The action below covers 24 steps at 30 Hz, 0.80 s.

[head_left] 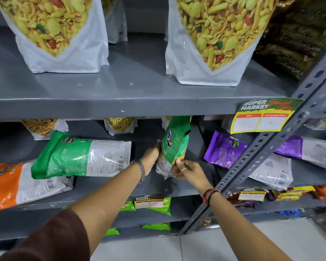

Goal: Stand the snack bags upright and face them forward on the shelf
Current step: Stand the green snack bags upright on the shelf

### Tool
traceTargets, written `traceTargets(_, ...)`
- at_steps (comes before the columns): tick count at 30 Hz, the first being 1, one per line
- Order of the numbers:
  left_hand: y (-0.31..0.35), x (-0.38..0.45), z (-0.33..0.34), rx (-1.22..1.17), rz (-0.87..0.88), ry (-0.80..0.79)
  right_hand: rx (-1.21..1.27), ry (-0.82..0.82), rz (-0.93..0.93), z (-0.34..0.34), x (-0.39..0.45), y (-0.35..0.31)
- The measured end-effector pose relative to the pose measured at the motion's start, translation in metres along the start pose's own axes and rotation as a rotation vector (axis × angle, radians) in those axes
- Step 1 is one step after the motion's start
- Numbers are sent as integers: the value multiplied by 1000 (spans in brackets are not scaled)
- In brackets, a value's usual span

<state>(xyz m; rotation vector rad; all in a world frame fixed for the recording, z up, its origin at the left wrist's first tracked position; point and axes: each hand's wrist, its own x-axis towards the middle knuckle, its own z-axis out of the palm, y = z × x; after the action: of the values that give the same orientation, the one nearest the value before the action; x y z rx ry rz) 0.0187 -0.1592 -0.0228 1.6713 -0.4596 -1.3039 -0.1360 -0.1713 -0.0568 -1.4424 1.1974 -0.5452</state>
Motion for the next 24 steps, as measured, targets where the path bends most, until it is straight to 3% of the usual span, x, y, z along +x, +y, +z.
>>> traceTargets(4,-18,-25,-12,65,23,21,78,198,64,-31,9,-6)
traceTargets(7,-29,-43,-19,91,-32,-53,167,262,122,-43,24,-24)
traceTargets(10,-31,-60,-12,135,-172,-207,277,208,143,-37,39,-49)
traceTargets(12,-32,-65,-5,156,-153,-251,337,163,189,-30,49,-59)
traceTargets(16,-23,-65,4,141,-46,-233,321,67,254,-16,49,-58)
traceTargets(19,-17,-54,3,77,-9,-216,319,122,216,-21,46,-45)
traceTargets(24,-10,-37,1,255,114,-139,336,160,227,-25,24,-28)
